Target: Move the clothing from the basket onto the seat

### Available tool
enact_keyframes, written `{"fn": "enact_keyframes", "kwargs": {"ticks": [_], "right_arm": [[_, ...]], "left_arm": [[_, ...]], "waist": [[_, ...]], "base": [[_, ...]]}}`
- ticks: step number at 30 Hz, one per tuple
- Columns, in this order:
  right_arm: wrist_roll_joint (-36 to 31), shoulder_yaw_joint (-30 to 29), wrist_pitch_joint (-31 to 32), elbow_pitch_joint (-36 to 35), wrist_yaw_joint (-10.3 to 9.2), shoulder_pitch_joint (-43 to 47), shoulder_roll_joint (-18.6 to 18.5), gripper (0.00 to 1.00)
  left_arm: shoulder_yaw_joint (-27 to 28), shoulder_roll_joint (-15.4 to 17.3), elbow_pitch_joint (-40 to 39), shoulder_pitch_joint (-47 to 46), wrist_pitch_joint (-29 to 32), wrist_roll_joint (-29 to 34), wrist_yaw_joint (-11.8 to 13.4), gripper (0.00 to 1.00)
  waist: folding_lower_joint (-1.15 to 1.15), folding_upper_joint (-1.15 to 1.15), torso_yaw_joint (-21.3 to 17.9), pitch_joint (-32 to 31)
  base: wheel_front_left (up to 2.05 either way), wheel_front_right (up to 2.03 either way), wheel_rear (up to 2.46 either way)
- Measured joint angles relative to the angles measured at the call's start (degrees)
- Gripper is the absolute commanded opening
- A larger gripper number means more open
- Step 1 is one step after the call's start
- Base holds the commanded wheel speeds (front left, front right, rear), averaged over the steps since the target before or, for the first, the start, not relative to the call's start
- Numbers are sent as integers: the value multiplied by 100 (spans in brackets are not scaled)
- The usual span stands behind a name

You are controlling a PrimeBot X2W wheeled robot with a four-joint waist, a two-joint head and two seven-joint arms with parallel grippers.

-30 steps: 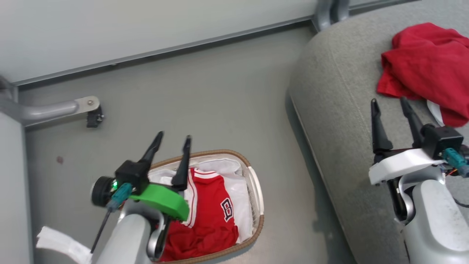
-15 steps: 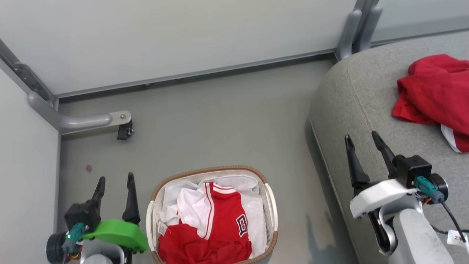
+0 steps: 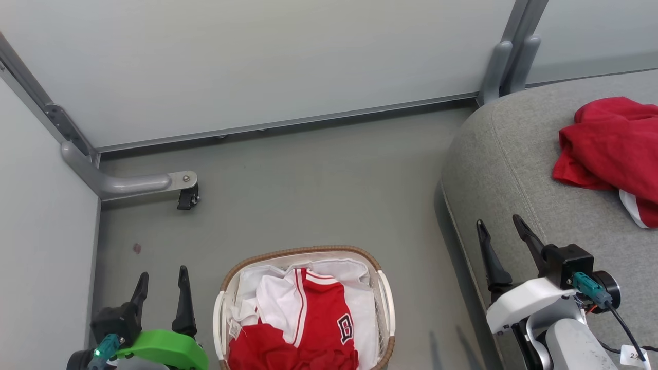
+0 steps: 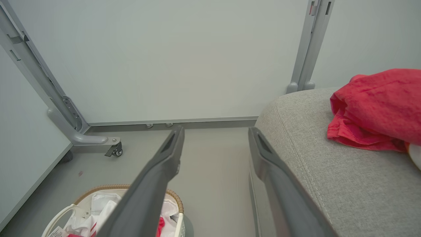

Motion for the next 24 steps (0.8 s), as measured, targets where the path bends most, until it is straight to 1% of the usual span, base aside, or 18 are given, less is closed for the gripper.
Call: {"fn": "enact_keyframes", "kwargs": {"ticks": [7, 14, 19, 24], "right_arm": [[2, 34, 0, -94, 0, -99, 10, 100], [43, 137, 0, -321, 0, -470, 16, 100], [62, 277, 0, -460, 0, -803, 22, 100], [165, 416, 0, -609, 1, -1099, 27, 100]], "left_arm": [[-275, -2, 14, -54, 0, -70, -9, 100], [-712, -8, 237, -532, -1, -89, -22, 100], [-1042, -10, 590, -1015, 0, -90, -23, 100], [-1258, 4, 1082, -1528, -1, -78, -23, 100]], "waist": [[0, 0, -23, 159], [0, 0, -68, 569], [0, 0, -129, 988], [0, 0, -212, 1441]], "base": [[0, 0, 0], [0, 0, 0], [0, 0, 0], [0, 0, 0]]}}
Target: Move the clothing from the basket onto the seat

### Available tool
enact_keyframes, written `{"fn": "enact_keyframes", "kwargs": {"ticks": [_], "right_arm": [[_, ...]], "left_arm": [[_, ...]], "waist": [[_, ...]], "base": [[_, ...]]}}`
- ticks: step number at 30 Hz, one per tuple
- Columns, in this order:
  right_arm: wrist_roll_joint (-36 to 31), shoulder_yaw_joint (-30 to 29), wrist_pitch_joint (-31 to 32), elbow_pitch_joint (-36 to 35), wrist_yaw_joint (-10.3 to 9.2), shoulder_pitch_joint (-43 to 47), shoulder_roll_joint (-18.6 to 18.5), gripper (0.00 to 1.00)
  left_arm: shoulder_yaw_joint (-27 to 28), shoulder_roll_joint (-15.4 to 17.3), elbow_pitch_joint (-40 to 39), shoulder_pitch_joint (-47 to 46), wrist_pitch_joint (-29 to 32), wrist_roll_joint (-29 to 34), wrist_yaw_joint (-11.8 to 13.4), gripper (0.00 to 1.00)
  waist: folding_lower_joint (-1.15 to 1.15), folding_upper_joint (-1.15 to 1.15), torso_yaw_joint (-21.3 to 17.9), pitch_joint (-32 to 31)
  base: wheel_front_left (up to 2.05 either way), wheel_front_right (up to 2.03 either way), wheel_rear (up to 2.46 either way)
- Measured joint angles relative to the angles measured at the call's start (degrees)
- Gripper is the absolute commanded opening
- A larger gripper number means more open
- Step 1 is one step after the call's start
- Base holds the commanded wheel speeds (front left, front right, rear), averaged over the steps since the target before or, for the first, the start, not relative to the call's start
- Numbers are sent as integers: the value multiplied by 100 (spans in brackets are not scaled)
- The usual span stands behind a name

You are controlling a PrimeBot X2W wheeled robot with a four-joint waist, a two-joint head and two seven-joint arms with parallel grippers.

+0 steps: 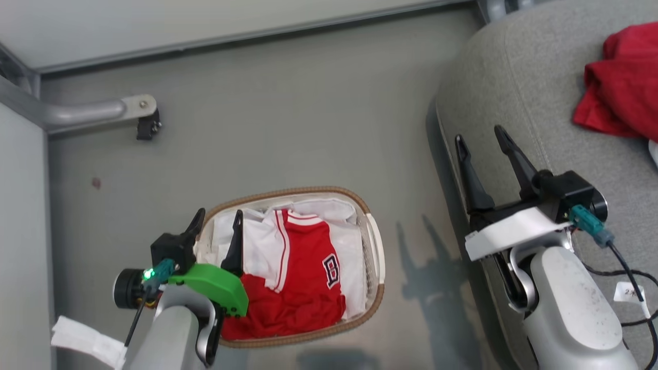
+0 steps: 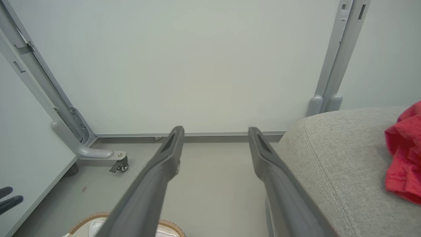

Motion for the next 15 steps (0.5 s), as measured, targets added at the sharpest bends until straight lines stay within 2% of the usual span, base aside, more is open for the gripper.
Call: {"fn": "enact_keyframes", "kwargs": {"ticks": [7, 15], "right_arm": [[203, 246, 0, -172, 0, -385, 2, 100], [405, 476, 0, -380, 0, -766, 2, 100]], "left_arm": [[-398, 151, 783, -722, 0, 34, 0, 100], [-1159, 339, 2025, -1566, 0, 465, -5, 100]], "waist": [[0, 0, -153, 689], [0, 0, -380, 1456]], "base": [[0, 0, 0], [0, 0, 0]]}}
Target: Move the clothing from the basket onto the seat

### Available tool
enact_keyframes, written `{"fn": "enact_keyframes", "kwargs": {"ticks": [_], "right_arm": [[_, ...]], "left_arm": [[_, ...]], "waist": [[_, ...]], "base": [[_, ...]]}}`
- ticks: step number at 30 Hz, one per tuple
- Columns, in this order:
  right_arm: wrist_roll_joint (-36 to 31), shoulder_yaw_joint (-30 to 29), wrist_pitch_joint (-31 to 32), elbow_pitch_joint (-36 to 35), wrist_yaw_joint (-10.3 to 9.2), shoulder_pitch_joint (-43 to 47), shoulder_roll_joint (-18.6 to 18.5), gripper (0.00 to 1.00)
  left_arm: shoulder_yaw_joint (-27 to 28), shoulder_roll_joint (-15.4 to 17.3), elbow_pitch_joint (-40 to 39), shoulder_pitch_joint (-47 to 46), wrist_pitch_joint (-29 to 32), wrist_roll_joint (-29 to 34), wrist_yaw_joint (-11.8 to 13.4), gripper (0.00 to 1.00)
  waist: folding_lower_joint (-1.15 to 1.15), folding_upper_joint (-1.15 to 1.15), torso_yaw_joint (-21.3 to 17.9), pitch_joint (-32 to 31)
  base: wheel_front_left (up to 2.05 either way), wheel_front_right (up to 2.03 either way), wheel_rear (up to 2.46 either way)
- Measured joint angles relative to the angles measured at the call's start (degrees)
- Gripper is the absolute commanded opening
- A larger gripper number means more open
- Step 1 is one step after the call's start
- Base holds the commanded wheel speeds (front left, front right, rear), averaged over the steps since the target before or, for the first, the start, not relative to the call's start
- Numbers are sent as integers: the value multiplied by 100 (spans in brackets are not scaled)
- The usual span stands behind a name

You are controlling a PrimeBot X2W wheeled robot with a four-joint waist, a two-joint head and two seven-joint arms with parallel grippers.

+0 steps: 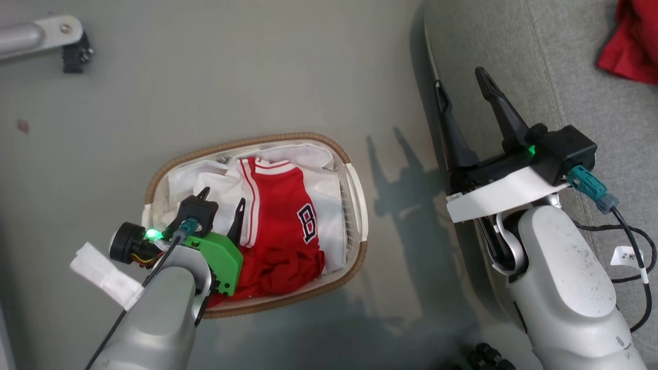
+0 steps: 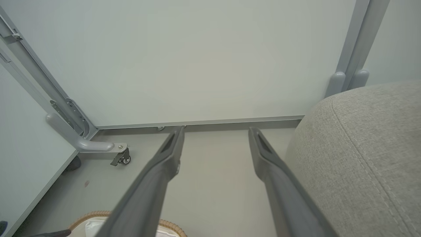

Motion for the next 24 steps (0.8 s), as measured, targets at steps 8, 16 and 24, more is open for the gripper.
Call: {"fn": "enact_keyframes", "kwargs": {"ticks": [8, 16, 24], "right_arm": [[185, 237, 1, -49, -1, -169, 0, 100], [303, 403, 0, -112, -1, -275, 0, 100], [437, 577, 1, -263, -1, -446, 1, 100]], "left_arm": [[-812, 97, 1258, -716, 548, 568, -2, 100], [-1406, 179, 1660, -1101, 1443, 1061, 69, 100], [-1788, 402, 1736, -1411, 2094, 1367, 81, 100]], "waist": [[0, 0, -242, 619], [0, 0, -434, 1042], [1, 0, -574, 1398]], "base": [[0, 0, 0], [0, 0, 0], [0, 0, 0]]}}
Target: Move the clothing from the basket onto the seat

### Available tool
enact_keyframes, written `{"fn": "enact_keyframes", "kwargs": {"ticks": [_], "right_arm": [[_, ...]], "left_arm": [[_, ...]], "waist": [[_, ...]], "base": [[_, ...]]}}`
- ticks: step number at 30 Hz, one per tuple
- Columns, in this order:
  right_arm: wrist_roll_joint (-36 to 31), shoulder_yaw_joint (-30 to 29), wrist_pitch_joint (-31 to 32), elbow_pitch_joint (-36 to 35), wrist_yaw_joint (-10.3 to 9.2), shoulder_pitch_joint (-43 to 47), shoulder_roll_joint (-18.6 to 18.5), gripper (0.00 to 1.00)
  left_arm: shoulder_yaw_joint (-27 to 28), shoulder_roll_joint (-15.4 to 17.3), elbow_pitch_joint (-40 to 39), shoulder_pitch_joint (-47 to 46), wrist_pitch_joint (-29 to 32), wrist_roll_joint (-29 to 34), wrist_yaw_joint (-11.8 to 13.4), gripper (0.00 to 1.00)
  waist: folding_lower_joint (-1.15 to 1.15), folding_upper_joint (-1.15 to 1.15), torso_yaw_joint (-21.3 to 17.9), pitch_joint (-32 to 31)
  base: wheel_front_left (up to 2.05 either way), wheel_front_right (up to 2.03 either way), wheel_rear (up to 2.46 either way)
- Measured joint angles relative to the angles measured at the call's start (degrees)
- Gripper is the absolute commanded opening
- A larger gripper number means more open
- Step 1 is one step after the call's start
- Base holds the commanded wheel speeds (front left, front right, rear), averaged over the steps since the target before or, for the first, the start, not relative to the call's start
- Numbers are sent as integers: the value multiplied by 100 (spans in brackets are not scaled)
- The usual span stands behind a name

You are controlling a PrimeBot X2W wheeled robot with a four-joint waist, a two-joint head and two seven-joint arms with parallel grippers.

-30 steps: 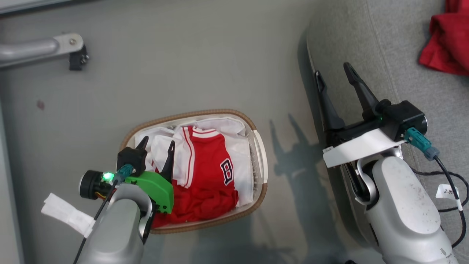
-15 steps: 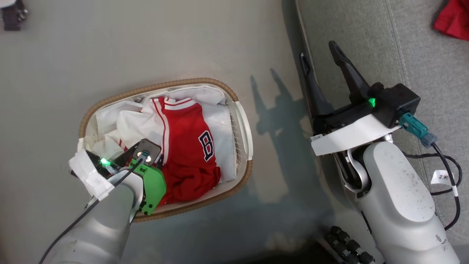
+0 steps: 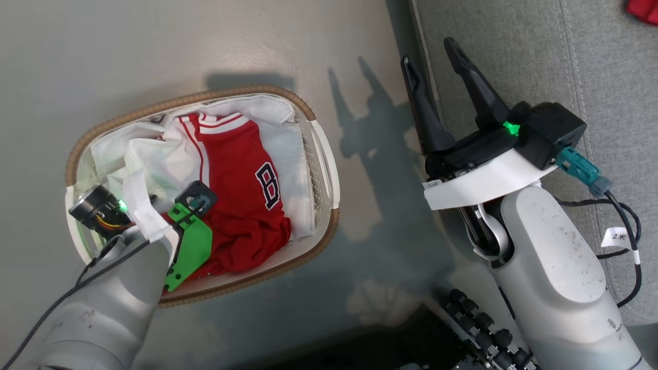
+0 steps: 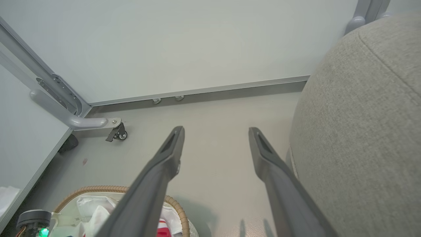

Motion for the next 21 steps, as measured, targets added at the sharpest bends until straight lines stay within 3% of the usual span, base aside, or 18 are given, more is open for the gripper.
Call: {"fn": "enact_keyframes", "kwargs": {"ticks": [14, 15, 16, 17, 21], "right_arm": [[203, 121, -1, -237, 0, -284, 0, 100], [226, 137, -1, -245, 0, -297, 0, 100], [237, 152, -1, -255, 0, -314, 1, 100], [258, 160, -1, -257, 0, -340, 1, 100], [291, 168, -1, -212, 0, -365, 0, 100]], "left_arm": [[-201, 245, 14, -385, -431, 29, 34, 100], [-208, 280, 14, -395, -458, 19, 25, 43], [-209, 307, 18, -409, -470, -10, 15, 43], [-215, 328, 18, -420, -489, -21, 5, 0], [-227, 361, 24, -441, -499, -103, -13, 0]], "waist": [[0, 0, -184, 633], [0, 0, -202, 657], [0, 0, -225, 681], [0, 0, -248, 702], [0, 0, -306, 717]], "base": [[0, 0, 0], [0, 0, 0], [0, 0, 0], [0, 0, 0], [0, 0, 0]]}}
